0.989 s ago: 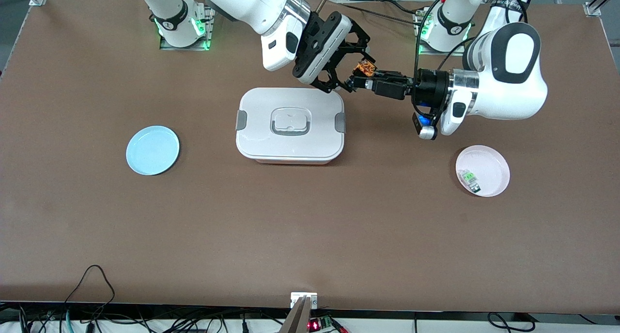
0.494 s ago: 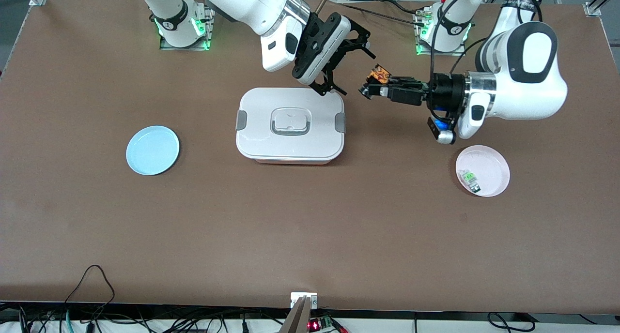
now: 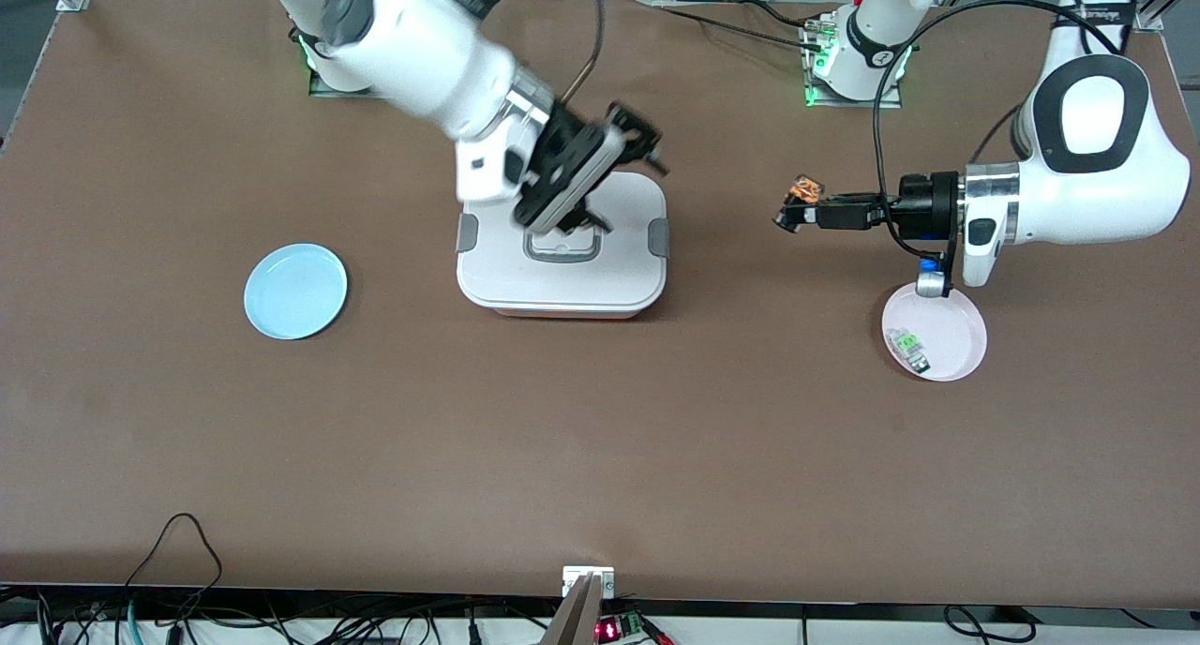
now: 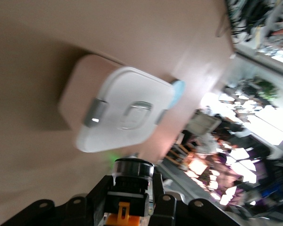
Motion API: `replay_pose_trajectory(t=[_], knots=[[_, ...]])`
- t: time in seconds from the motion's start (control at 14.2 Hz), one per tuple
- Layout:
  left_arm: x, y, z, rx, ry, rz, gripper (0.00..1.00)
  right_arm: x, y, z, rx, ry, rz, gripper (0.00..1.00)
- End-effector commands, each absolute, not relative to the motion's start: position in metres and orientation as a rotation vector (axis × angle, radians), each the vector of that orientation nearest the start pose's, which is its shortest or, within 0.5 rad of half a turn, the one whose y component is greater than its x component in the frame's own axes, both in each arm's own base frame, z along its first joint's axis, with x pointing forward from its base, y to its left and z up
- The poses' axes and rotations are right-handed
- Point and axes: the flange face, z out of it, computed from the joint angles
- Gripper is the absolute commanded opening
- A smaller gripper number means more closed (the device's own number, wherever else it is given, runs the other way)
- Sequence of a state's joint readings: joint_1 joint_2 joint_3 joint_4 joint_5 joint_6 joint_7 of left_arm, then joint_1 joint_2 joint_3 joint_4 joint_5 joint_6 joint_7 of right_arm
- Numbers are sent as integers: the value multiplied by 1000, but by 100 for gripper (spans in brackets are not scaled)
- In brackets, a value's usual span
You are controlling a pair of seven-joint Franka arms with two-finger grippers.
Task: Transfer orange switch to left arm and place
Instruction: 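Lower the switch onto the pink dish while the right gripper retracts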
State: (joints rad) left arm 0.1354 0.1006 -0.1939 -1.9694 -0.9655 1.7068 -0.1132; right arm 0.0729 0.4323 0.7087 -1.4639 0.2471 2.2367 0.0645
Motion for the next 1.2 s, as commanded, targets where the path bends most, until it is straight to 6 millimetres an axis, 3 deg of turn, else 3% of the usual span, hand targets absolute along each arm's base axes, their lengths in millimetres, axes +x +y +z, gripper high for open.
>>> replay_pose_trajectory(t=[0.0, 0.21, 0.42, 0.71, 0.85, 0.92, 1.13], knots=[[542, -76, 416, 2430, 208, -458, 0, 578, 377, 519, -2507, -575, -137, 100], [546, -45, 389, 2630, 150, -434, 0, 595, 321, 486, -2655, -581, -44, 100], [542, -20, 352, 2887, -14, -376, 0, 607, 268, 468, -2802, -558, 85, 100], [533, 35, 288, 3074, -98, -307, 0, 616, 201, 467, -2908, -426, 207, 100], [528, 57, 254, 3140, -193, -256, 0, 613, 185, 478, -2993, -425, 195, 100], [526, 70, 247, 3154, -177, -221, 0, 613, 174, 482, -3029, -418, 196, 100], [530, 75, 226, 3158, -165, -185, 0, 613, 115, 497, -3100, -327, 238, 100]])
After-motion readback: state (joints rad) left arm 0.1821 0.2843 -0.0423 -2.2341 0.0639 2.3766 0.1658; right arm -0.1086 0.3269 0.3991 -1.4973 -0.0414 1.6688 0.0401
